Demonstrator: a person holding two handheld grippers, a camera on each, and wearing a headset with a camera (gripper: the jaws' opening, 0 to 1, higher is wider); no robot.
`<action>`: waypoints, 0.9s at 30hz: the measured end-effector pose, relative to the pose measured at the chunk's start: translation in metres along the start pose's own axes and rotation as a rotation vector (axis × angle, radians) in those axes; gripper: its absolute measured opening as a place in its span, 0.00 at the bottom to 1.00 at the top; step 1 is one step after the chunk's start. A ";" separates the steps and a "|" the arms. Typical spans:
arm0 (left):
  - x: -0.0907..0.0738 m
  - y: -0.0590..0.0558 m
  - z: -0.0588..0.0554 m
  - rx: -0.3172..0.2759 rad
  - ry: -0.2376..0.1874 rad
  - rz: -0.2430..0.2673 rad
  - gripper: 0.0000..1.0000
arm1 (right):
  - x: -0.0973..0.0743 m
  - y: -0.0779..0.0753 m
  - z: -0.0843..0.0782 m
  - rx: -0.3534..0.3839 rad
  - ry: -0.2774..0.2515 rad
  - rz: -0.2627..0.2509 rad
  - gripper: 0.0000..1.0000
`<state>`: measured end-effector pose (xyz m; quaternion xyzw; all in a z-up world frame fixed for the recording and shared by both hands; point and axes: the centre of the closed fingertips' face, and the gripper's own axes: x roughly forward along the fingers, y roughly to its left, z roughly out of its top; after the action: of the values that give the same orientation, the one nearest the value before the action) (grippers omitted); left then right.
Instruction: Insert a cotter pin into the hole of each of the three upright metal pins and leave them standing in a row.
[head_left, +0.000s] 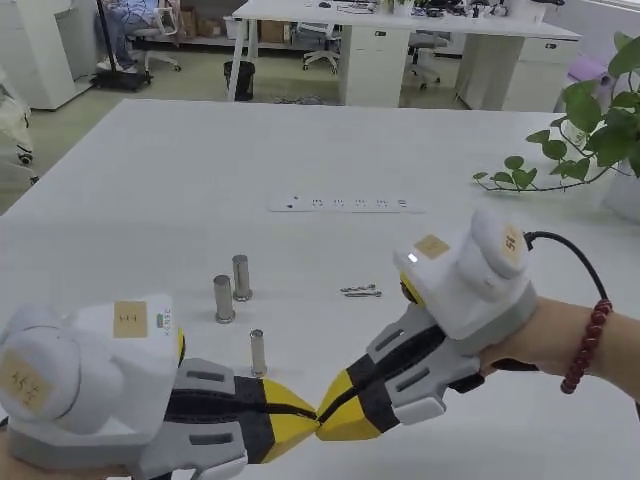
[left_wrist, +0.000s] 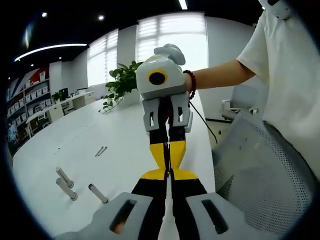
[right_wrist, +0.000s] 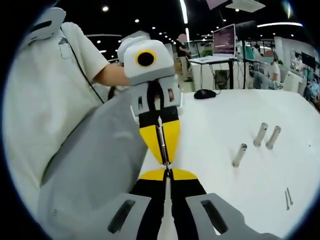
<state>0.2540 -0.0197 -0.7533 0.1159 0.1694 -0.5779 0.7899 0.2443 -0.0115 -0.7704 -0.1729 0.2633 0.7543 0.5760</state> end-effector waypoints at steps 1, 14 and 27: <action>0.000 0.001 0.000 -0.001 0.000 0.005 0.00 | -0.001 -0.002 0.000 -0.003 0.011 -0.008 0.04; 0.001 0.022 -0.013 -0.067 0.003 0.124 0.05 | -0.002 -0.022 -0.013 0.009 0.132 -0.086 0.03; -0.008 0.052 -0.026 -0.121 -0.003 0.257 0.12 | -0.006 -0.049 -0.021 0.019 0.215 -0.158 0.03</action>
<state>0.2978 0.0134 -0.7742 0.0880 0.1867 -0.4607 0.8632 0.2918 -0.0190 -0.7938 -0.2676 0.3162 0.6813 0.6036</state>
